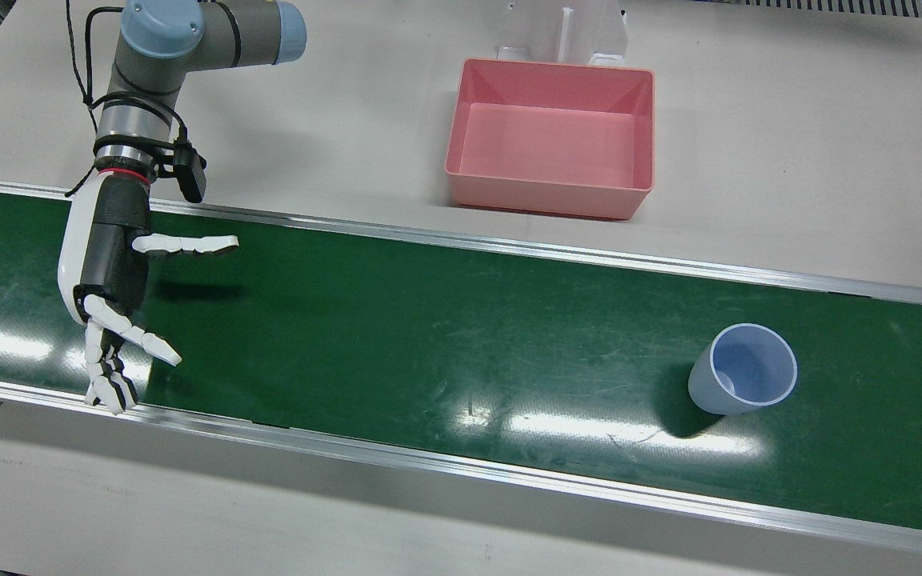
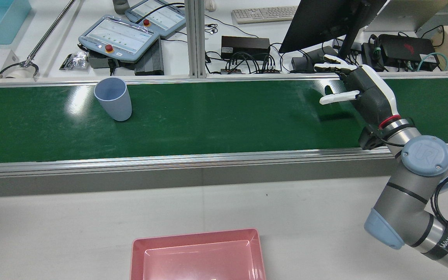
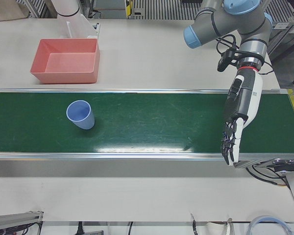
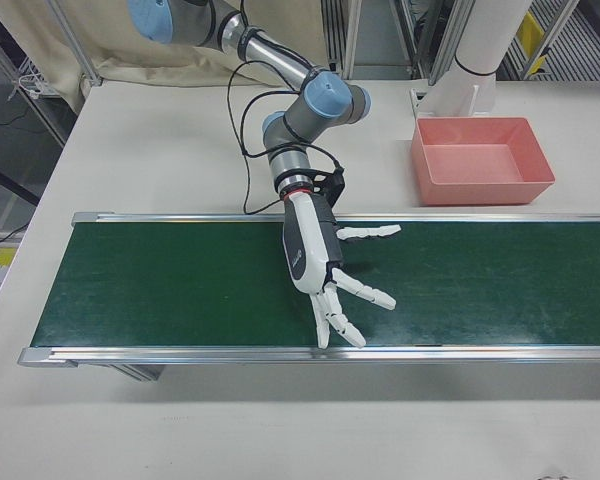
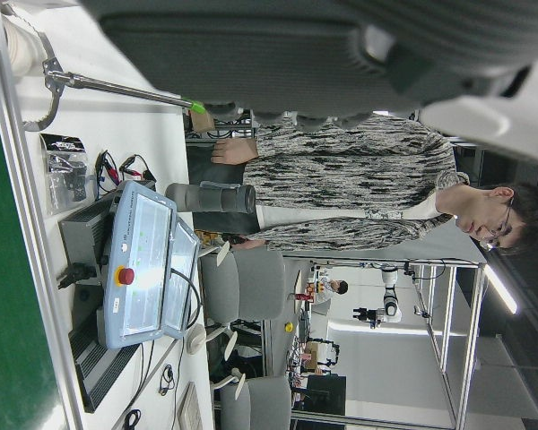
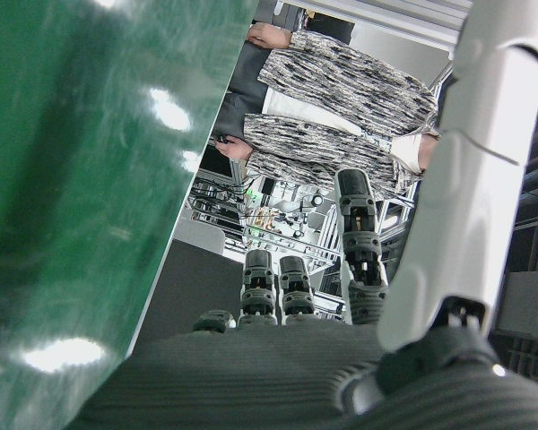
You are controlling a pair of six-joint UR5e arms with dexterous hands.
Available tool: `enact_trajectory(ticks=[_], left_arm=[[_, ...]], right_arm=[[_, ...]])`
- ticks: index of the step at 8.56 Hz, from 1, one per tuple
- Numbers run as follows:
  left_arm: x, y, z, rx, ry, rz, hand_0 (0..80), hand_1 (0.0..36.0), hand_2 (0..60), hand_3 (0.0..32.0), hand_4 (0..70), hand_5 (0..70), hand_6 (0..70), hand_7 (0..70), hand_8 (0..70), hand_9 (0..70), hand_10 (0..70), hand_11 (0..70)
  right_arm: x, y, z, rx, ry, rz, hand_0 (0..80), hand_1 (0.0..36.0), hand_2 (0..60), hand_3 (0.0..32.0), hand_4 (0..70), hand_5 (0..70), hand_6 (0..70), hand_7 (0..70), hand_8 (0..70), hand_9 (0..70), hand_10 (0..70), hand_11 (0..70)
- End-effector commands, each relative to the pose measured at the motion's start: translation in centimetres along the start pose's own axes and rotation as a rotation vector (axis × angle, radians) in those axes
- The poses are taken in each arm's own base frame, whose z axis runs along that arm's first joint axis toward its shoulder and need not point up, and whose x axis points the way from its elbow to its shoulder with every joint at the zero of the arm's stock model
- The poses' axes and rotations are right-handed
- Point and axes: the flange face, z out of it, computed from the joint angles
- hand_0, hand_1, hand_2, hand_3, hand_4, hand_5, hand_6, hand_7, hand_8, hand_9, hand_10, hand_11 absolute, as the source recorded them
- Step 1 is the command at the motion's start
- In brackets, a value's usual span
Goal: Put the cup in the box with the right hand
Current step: 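Move the open right hand beside the blue cup on the belt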
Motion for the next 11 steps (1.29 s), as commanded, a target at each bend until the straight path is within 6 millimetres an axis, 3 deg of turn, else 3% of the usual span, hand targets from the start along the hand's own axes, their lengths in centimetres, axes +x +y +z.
enact_trajectory(ticks=[1, 2, 3, 4, 7, 10, 11], left_arm=[[0.0, 0.1, 0.0, -0.002, 0.0, 0.001, 0.0, 0.0, 0.0, 0.0, 0.0, 0.0, 0.0, 0.0, 0.0, 0.0, 0.0, 0.0], [0.0, 0.1, 0.0, -0.002, 0.0, 0.001, 0.0, 0.0, 0.0, 0.0, 0.0, 0.0, 0.0, 0.0, 0.0, 0.0, 0.0, 0.0], [0.0, 0.1, 0.0, -0.002, 0.0, 0.001, 0.0, 0.0, 0.0, 0.0, 0.0, 0.0, 0.0, 0.0, 0.0, 0.0, 0.0, 0.0], [0.0, 0.1, 0.0, -0.002, 0.0, 0.001, 0.0, 0.0, 0.0, 0.0, 0.0, 0.0, 0.0, 0.0, 0.0, 0.0, 0.0, 0.0], [0.0, 0.1, 0.0, -0.002, 0.0, 0.001, 0.0, 0.0, 0.0, 0.0, 0.0, 0.0, 0.0, 0.0, 0.0, 0.0, 0.0, 0.0], [0.0, 0.1, 0.0, 0.0, 0.0, 0.001, 0.0, 0.0, 0.0, 0.0, 0.0, 0.0, 0.0, 0.0, 0.0, 0.0, 0.0, 0.0], [0.0, 0.1, 0.0, -0.002, 0.0, 0.001, 0.0, 0.0, 0.0, 0.0, 0.0, 0.0, 0.0, 0.0, 0.0, 0.0, 0.0, 0.0]], right_arm=[[-0.2, -1.5, -1.0, 0.018, 0.011, -0.007, 55.0, 13.1, 3.0, 0.0, 19.8, 5.7, 5.6, 20.0, 9.0, 17.0, 0.7, 2.7], [-0.1, -1.7, -1.2, 0.022, 0.014, -0.007, 56.0, 11.5, 0.0, 0.0, 20.9, 5.8, 5.5, 19.3, 8.9, 16.8, 0.9, 3.1], [-0.1, -1.8, -1.3, 0.023, 0.015, -0.008, 54.8, 14.5, 4.4, 0.0, 16.1, 6.0, 5.4, 18.7, 8.8, 16.6, 0.9, 3.1], [-0.1, -2.0, -1.4, 0.027, 0.016, -0.014, 56.4, 11.8, 0.0, 0.0, 19.1, 6.1, 5.4, 18.6, 8.9, 16.6, 1.1, 3.4], [-0.4, -2.6, -1.3, 0.035, 0.01, -0.019, 55.2, 14.0, 3.2, 0.0, 17.4, 6.1, 5.5, 18.9, 9.0, 16.9, 1.5, 4.0], [-0.4, -2.8, -1.2, 0.04, 0.01, -0.022, 55.9, 11.9, 0.0, 0.0, 20.3, 6.1, 5.6, 19.0, 9.0, 16.9, 2.3, 5.0], [-0.4, -2.8, -1.2, 0.04, 0.012, -0.024, 55.0, 12.9, 1.8, 0.0, 19.0, 6.1, 5.6, 19.1, 9.1, 17.0, 2.4, 5.2]])
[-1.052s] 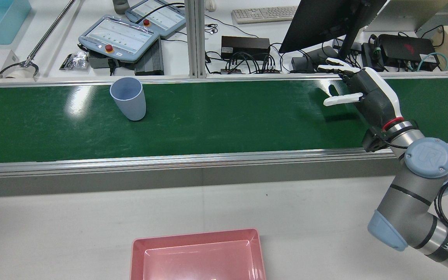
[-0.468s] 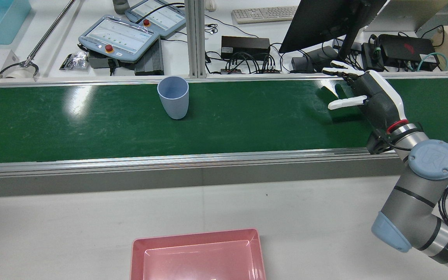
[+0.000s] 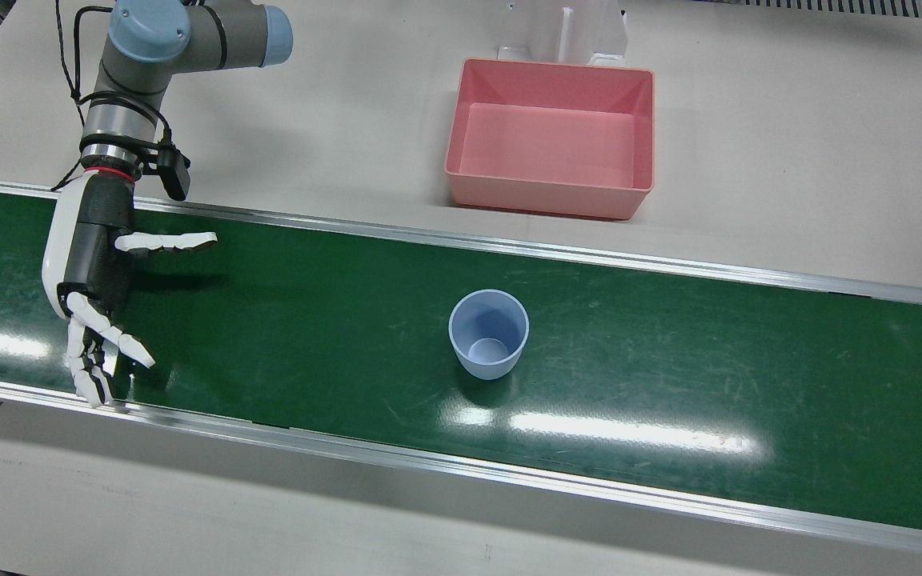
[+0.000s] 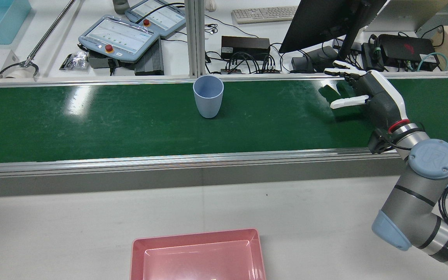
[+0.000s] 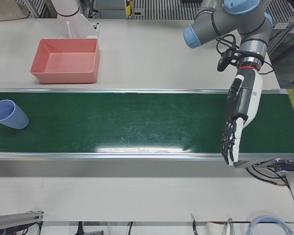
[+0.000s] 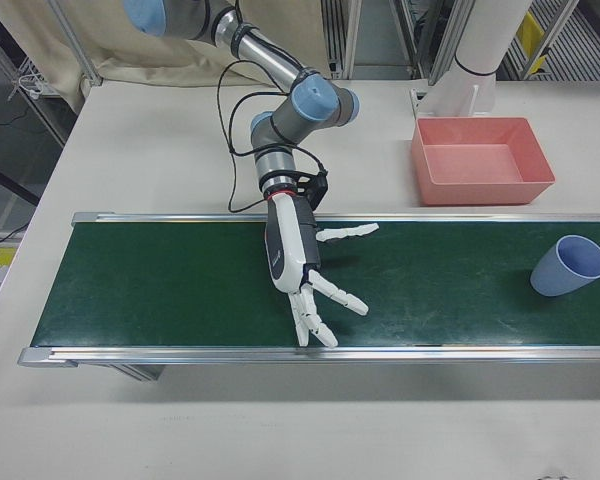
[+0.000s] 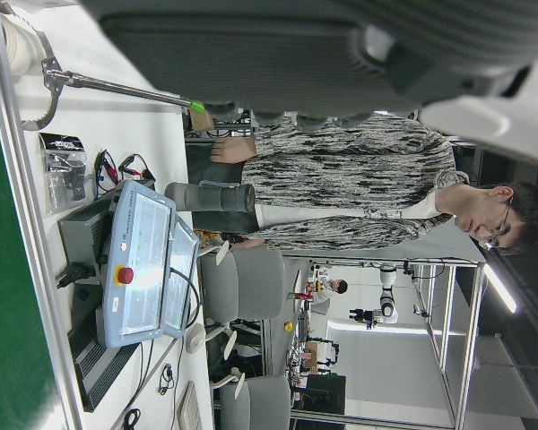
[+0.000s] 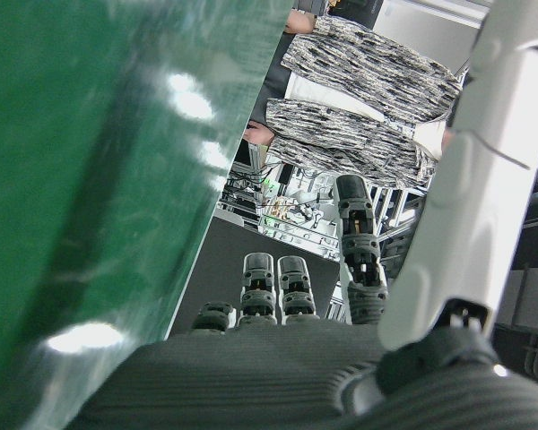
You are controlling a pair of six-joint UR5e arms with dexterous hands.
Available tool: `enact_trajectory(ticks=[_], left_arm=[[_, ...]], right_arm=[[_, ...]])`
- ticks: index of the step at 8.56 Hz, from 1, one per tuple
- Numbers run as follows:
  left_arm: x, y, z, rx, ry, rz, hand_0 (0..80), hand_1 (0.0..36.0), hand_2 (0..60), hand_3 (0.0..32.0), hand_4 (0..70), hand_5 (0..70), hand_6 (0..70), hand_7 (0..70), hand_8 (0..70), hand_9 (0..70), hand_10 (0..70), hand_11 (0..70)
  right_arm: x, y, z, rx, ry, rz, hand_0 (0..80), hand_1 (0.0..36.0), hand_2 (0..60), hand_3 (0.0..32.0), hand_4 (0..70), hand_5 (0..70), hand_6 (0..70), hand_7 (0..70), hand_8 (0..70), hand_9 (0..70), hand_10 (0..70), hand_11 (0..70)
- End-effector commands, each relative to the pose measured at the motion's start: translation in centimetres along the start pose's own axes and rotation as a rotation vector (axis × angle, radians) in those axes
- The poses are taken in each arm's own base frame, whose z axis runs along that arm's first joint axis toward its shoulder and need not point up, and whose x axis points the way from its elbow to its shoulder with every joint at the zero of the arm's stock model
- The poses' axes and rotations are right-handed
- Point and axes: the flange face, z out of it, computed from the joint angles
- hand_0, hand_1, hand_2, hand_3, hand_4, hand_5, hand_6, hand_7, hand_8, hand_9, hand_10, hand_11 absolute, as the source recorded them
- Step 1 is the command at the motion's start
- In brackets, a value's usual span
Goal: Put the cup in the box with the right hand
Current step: 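Move the open right hand beside the blue cup on the belt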
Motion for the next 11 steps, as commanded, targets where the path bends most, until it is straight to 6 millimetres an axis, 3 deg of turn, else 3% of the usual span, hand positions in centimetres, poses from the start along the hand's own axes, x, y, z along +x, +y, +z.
enact_trajectory(ticks=[1, 2, 4, 5, 6, 7, 8, 9, 10, 11], left_arm=[[0.0, 0.0, 0.0, 0.0, 0.0, 0.0, 0.0, 0.0, 0.0, 0.0, 0.0, 0.0, 0.0, 0.0, 0.0, 0.0, 0.0, 0.0], [0.0, 0.0, 0.0, 0.0, 0.0, 0.0, 0.0, 0.0, 0.0, 0.0, 0.0, 0.0, 0.0, 0.0, 0.0, 0.0, 0.0, 0.0], [0.0, 0.0, 0.0, 0.0, 0.0, 0.0, 0.0, 0.0, 0.0, 0.0, 0.0, 0.0, 0.0, 0.0, 0.0, 0.0, 0.0, 0.0], [0.0, 0.1, 0.1, -0.002, 0.0, 0.001, 0.0, 0.0, 0.0, 0.0, 0.0, 0.0, 0.0, 0.0, 0.0, 0.0, 0.0, 0.0], [0.0, -0.1, 0.0, 0.003, 0.0, 0.0, 0.0, 0.0, 0.0, 0.0, 0.0, 0.0, 0.0, 0.0, 0.0, 0.0, 0.0, 0.0], [0.0, 0.0, 0.0, 0.0, 0.0, 0.0, 0.0, 0.0, 0.0, 0.0, 0.0, 0.0, 0.0, 0.0, 0.0, 0.0, 0.0, 0.0], [0.0, -0.1, 0.0, 0.001, 0.0, 0.0, 0.0, 0.0, 0.0, 0.0, 0.0, 0.0, 0.0, 0.0, 0.0, 0.0, 0.0, 0.0], [0.0, -0.1, 0.0, 0.001, 0.0, 0.0, 0.0, 0.0, 0.0, 0.0, 0.0, 0.0, 0.0, 0.0, 0.0, 0.0, 0.0, 0.0], [0.0, 0.0, 0.1, 0.0, 0.0, 0.0, 0.0, 0.0, 0.0, 0.0, 0.0, 0.0, 0.0, 0.0, 0.0, 0.0, 0.0, 0.0], [0.0, -0.1, 0.0, 0.001, 0.0, 0.0, 0.0, 0.0, 0.0, 0.0, 0.0, 0.0, 0.0, 0.0, 0.0, 0.0, 0.0, 0.0]], right_arm=[[-0.1, 0.0, 0.1, 0.0, -0.001, -0.002, 54.0, 14.7, 5.6, 0.0, 17.2, 6.0, 5.7, 19.3, 9.2, 17.2, 2.3, 5.1], [0.0, 0.0, 0.0, 0.001, 0.001, -0.002, 55.6, 12.2, 0.0, 0.0, 20.2, 6.1, 5.7, 19.2, 9.2, 17.1, 2.3, 5.2], [0.0, 0.0, 0.0, -0.001, 0.001, -0.003, 54.5, 14.0, 3.8, 0.0, 17.6, 6.1, 5.6, 19.1, 9.1, 17.1, 2.3, 5.1], [0.0, 0.0, 0.0, -0.001, 0.002, -0.003, 51.9, 18.5, 13.6, 0.0, 12.4, 6.1, 5.6, 19.3, 9.2, 17.2, 2.3, 5.2], [0.0, 0.2, 0.1, -0.004, 0.002, -0.001, 55.5, 12.1, 0.0, 0.0, 21.3, 6.0, 5.7, 19.4, 9.2, 17.3, 2.4, 5.3], [0.3, 0.5, 0.1, -0.008, 0.007, -0.004, 55.1, 13.1, 1.9, 0.0, 19.9, 6.1, 5.7, 19.3, 9.3, 17.3, 2.4, 5.3], [0.9, 0.9, -0.1, -0.016, 0.019, -0.001, 53.0, 16.8, 9.8, 0.0, 15.1, 6.1, 5.7, 19.3, 9.3, 17.3, 2.3, 5.1], [1.3, 0.9, -0.2, -0.016, 0.026, -0.002, 53.0, 16.9, 10.1, 0.0, 15.4, 6.0, 5.7, 19.4, 9.3, 17.4, 2.1, 4.8], [1.3, 1.0, -0.2, -0.017, 0.025, -0.001, 55.6, 12.5, 0.0, 0.0, 21.5, 6.1, 5.6, 19.3, 9.4, 17.4, 1.9, 4.5], [1.3, 1.1, -0.1, -0.018, 0.025, 0.0, 53.6, 16.2, 8.0, 0.0, 16.4, 6.1, 5.6, 19.3, 9.3, 17.4, 1.7, 4.3]])
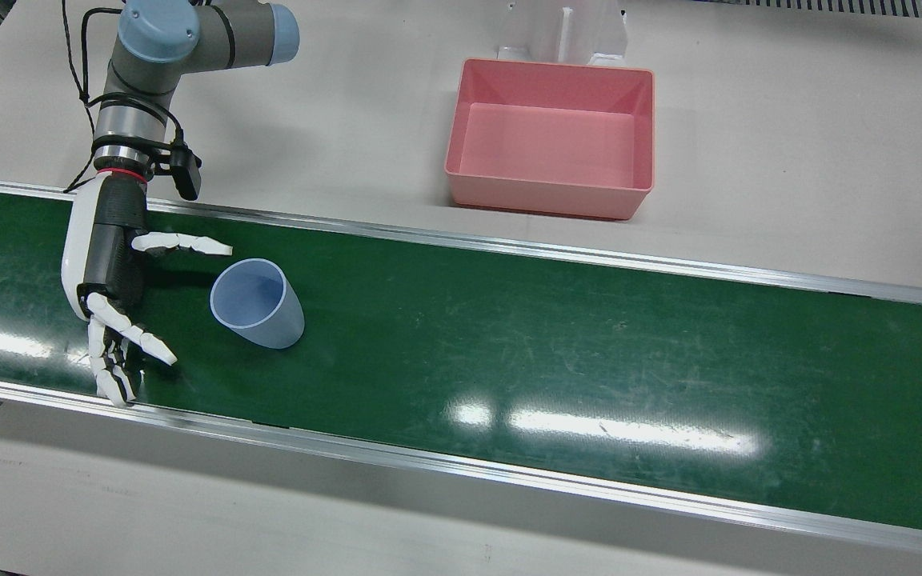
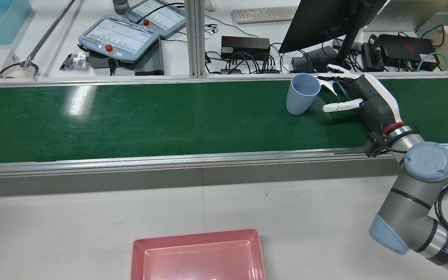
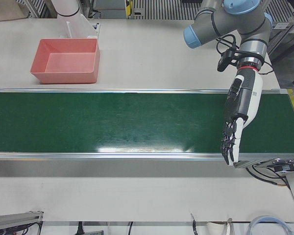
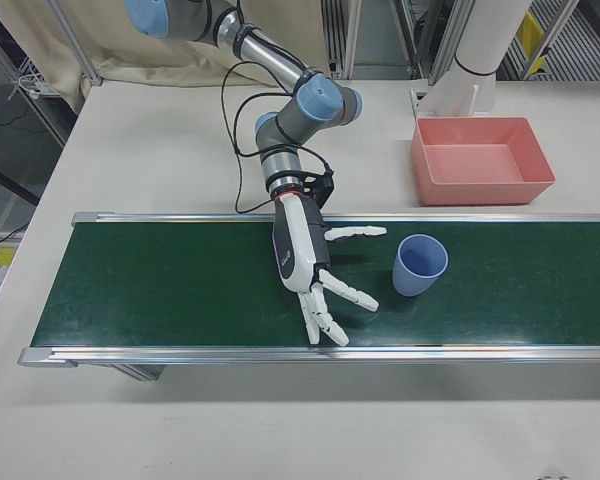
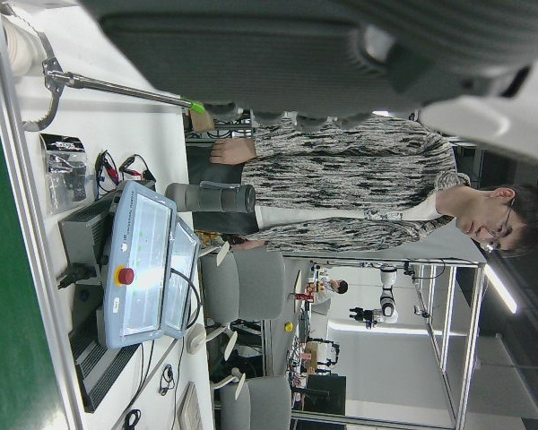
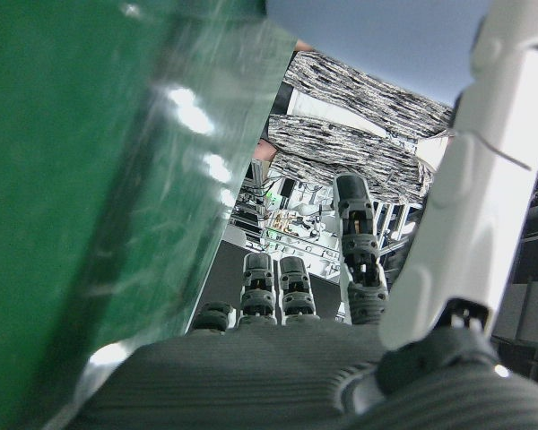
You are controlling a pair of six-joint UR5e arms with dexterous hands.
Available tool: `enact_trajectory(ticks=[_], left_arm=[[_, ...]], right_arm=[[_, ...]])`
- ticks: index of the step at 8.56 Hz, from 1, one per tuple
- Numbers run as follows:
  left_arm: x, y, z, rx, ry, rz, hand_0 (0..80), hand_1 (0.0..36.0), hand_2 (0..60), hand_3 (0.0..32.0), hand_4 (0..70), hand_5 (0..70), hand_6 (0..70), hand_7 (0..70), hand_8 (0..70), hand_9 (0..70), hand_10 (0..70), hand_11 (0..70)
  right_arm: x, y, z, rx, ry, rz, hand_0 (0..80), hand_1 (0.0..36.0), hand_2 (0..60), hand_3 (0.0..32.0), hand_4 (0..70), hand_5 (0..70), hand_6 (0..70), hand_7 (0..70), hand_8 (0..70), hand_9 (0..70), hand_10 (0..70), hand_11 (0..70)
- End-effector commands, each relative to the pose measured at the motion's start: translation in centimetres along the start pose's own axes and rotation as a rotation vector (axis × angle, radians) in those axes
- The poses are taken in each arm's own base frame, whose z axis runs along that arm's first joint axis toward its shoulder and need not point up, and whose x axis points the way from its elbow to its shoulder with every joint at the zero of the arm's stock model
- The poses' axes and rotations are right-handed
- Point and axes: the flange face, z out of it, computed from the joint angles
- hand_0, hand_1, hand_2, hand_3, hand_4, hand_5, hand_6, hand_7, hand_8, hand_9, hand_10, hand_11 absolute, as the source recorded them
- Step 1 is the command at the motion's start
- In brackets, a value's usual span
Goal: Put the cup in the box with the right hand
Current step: 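Close the right hand fingers around the blue cup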
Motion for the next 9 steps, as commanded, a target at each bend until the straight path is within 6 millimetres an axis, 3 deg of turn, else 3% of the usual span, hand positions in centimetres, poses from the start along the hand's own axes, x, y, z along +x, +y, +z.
enact_trajectory(ticks=[1, 3, 4, 5, 6, 7, 8, 9], left_arm=[[0.0, 0.0, 0.0, 0.001, 0.0, 0.0, 0.0, 0.0, 0.0, 0.0, 0.0, 0.0, 0.0, 0.0, 0.0, 0.0, 0.0, 0.0], [0.0, 0.0, 0.0, 0.001, 0.0, 0.0, 0.0, 0.0, 0.0, 0.0, 0.0, 0.0, 0.0, 0.0, 0.0, 0.0, 0.0, 0.0], [0.0, 0.0, 0.0, 0.001, 0.0, 0.0, 0.0, 0.0, 0.0, 0.0, 0.0, 0.0, 0.0, 0.0, 0.0, 0.0, 0.0, 0.0], [0.0, 0.0, 0.0, -0.001, 0.0, 0.0, 0.0, 0.0, 0.0, 0.0, 0.0, 0.0, 0.0, 0.0, 0.0, 0.0, 0.0, 0.0], [0.0, 0.0, 0.0, 0.001, 0.0, 0.0, 0.0, 0.0, 0.0, 0.0, 0.0, 0.0, 0.0, 0.0, 0.0, 0.0, 0.0, 0.0], [0.0, 0.0, 0.0, 0.001, 0.0, 0.0, 0.0, 0.0, 0.0, 0.0, 0.0, 0.0, 0.0, 0.0, 0.0, 0.0, 0.0, 0.0], [0.0, 0.0, 0.0, -0.001, 0.0, 0.0, 0.0, 0.0, 0.0, 0.0, 0.0, 0.0, 0.0, 0.0, 0.0, 0.0, 0.0, 0.0], [0.0, 0.0, 0.0, 0.001, 0.0, 0.0, 0.0, 0.0, 0.0, 0.0, 0.0, 0.0, 0.0, 0.0, 0.0, 0.0, 0.0, 0.0]], right_arm=[[0.2, 0.3, 0.1, -0.004, 0.002, 0.002, 54.6, 14.4, 4.2, 0.0, 19.4, 6.0, 5.7, 19.4, 9.4, 17.5, 1.7, 4.3], [-0.1, 0.1, 0.1, 0.003, -0.008, -0.001, 54.3, 15.6, 6.7, 0.0, 20.6, 6.1, 6.0, 21.0, 10.1, 18.8, 2.4, 5.2], [-0.4, 0.0, 0.1, 0.01, -0.011, -0.006, 55.2, 15.7, 5.0, 0.0, 25.3, 6.4, 7.0, 24.8, 11.9, 21.7, 3.6, 7.0], [-1.6, -0.4, 0.0, 0.035, -0.029, -0.026, 55.2, 17.4, 9.0, 0.0, 29.7, 7.3, 10.9, 41.5, 17.6, 31.9, 9.0, 14.6], [-3.0, -0.7, -0.1, 0.058, -0.043, -0.039, 49.9, 24.7, 58.1, 0.0, 47.0, 12.0, 27.0, 70.0, 45.1, 70.0, 36.3, 52.4], [-3.9, -0.6, -0.2, 0.057, -0.055, -0.038, 47.8, 32.6, 60.0, 0.0, 70.0, 15.6, 39.7, 70.0, 66.0, 70.0, 55.2, 70.0], [-4.6, -0.6, -0.2, 0.057, -0.068, -0.038, 50.2, 32.0, 60.0, 0.0, 70.0, 16.9, 43.9, 70.0, 70.0, 70.0, 63.2, 70.0], [-5.4, 0.4, -0.3, 0.037, -0.081, -0.035, 50.5, 31.9, 60.0, 0.0, 70.0, 17.0, 43.0, 70.0, 70.0, 70.0, 62.5, 70.0]])
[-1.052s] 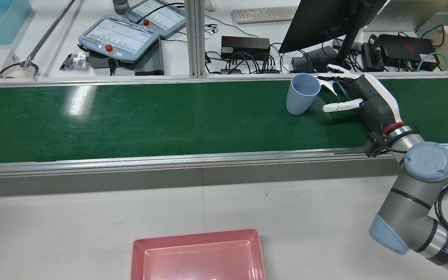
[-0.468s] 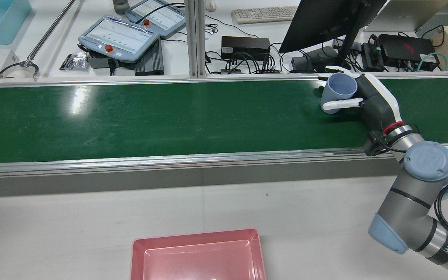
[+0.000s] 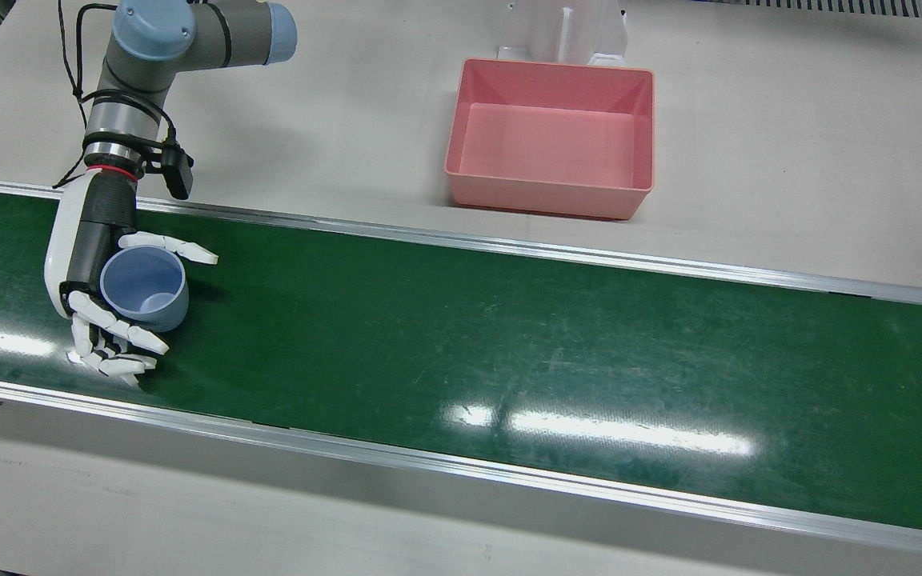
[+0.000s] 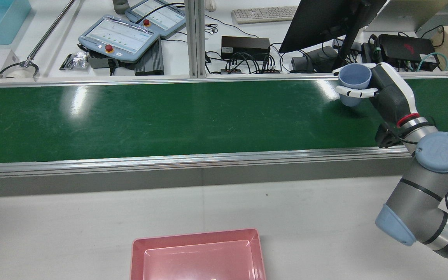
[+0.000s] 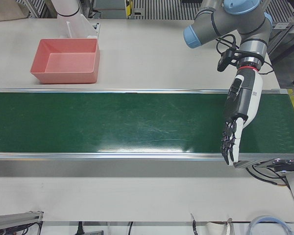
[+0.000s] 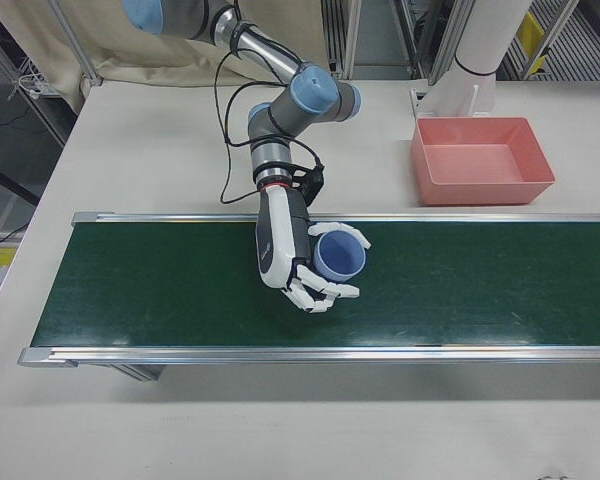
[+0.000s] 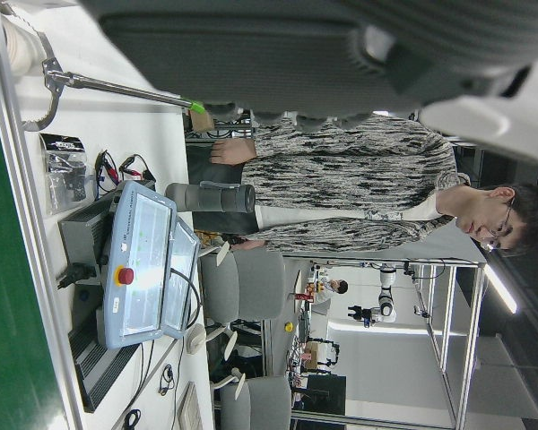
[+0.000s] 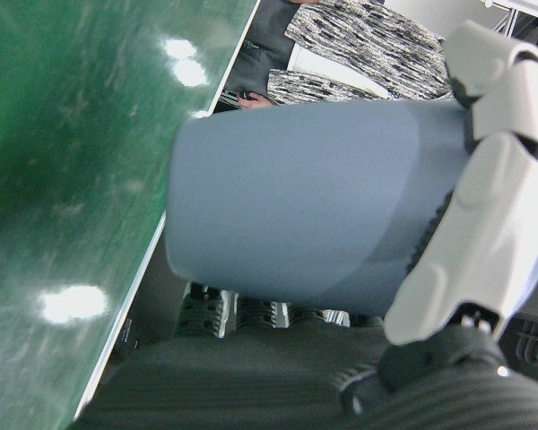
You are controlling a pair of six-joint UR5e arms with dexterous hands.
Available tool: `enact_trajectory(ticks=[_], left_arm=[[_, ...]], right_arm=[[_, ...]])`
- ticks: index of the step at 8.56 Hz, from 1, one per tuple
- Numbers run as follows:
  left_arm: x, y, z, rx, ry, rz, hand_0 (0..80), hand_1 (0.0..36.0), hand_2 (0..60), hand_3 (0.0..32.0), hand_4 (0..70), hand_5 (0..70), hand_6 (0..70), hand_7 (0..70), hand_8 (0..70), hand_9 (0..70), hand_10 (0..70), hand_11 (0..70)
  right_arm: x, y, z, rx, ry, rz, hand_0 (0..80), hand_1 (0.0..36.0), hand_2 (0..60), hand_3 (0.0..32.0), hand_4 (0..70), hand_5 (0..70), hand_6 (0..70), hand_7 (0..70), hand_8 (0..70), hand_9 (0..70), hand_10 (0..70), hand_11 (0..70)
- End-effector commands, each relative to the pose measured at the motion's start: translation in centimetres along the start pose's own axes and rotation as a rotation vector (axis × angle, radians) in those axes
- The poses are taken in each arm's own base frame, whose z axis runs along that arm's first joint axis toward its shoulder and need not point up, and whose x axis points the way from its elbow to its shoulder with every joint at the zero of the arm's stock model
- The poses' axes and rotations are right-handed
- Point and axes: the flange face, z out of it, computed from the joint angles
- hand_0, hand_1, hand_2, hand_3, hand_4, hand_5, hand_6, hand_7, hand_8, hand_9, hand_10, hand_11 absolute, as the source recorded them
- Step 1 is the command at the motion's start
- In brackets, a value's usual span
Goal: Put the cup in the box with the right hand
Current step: 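Lift the blue cup off the belt with the right hand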
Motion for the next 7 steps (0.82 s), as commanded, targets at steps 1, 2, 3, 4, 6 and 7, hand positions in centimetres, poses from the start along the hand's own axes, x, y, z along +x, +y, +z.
enact_trajectory(ticks=[1, 2, 3, 4, 6, 7], left_arm=[[0.0, 0.0, 0.0, -0.001, 0.0, 0.0, 0.0, 0.0, 0.0, 0.0, 0.0, 0.0, 0.0, 0.0, 0.0, 0.0, 0.0, 0.0], [0.0, 0.1, 0.0, -0.001, 0.0, 0.0, 0.0, 0.0, 0.0, 0.0, 0.0, 0.0, 0.0, 0.0, 0.0, 0.0, 0.0, 0.0], [0.0, 0.1, 0.0, -0.001, 0.0, 0.0, 0.0, 0.0, 0.0, 0.0, 0.0, 0.0, 0.0, 0.0, 0.0, 0.0, 0.0, 0.0], [0.0, 0.1, 0.0, -0.001, 0.0, 0.0, 0.0, 0.0, 0.0, 0.0, 0.0, 0.0, 0.0, 0.0, 0.0, 0.0, 0.0, 0.0], [0.0, 0.1, 0.0, -0.001, 0.0, 0.0, 0.0, 0.0, 0.0, 0.0, 0.0, 0.0, 0.0, 0.0, 0.0, 0.0, 0.0, 0.0], [0.0, 0.1, 0.0, -0.001, 0.0, 0.0, 0.0, 0.0, 0.0, 0.0, 0.0, 0.0, 0.0, 0.0, 0.0, 0.0, 0.0, 0.0]], right_arm=[[-2.7, 2.8, -0.5, -0.053, -0.042, 0.0, 51.7, 31.6, 60.0, 0.0, 70.0, 16.9, 40.9, 70.0, 69.5, 70.0, 60.0, 70.0], [-3.3, 5.6, -1.3, -0.108, -0.049, 0.008, 50.6, 33.2, 60.0, 0.0, 70.0, 16.8, 40.1, 70.0, 68.6, 70.0, 59.1, 70.0], [-3.8, 9.8, -2.9, -0.189, -0.054, 0.002, 52.1, 30.4, 60.0, 0.0, 70.0, 16.6, 39.6, 70.0, 68.1, 70.0, 58.5, 70.0], [-3.7, 14.3, -5.3, -0.272, -0.044, -0.018, 52.1, 29.0, 60.0, 0.0, 70.0, 16.3, 39.0, 70.0, 67.7, 70.0, 58.3, 70.0], [1.2, 20.8, -10.6, -0.33, 0.004, 0.007, 53.1, 26.6, 60.0, 0.0, 70.0, 15.7, 38.8, 70.0, 67.4, 70.0, 57.2, 70.0], [4.9, 23.5, -13.8, -0.356, 0.056, 0.003, 52.6, 26.0, 60.0, 0.0, 70.0, 15.5, 38.9, 70.0, 67.6, 70.0, 57.2, 70.0]])
